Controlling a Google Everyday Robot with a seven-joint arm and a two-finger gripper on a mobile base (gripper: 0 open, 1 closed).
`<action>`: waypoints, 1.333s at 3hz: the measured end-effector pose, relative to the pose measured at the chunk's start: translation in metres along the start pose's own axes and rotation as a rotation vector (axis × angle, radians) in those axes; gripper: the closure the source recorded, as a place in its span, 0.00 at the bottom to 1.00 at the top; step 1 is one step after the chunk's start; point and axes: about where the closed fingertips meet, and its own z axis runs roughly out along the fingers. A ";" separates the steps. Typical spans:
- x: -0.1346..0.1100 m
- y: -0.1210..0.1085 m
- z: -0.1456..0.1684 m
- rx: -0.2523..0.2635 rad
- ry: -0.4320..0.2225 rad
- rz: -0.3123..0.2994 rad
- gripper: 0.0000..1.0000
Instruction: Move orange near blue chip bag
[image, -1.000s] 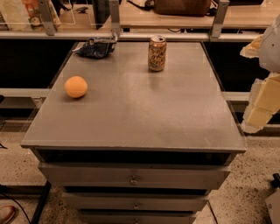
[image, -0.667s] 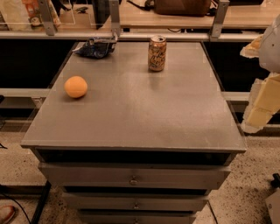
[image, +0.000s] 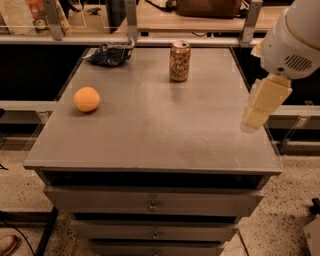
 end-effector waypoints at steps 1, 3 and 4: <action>-0.071 -0.023 0.042 -0.032 -0.101 -0.064 0.00; -0.079 -0.018 0.054 -0.068 -0.187 -0.065 0.00; -0.113 0.003 0.075 -0.117 -0.389 -0.079 0.00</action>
Offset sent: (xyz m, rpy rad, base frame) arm 0.0415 0.0510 -0.0092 0.0623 -0.0154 0.0716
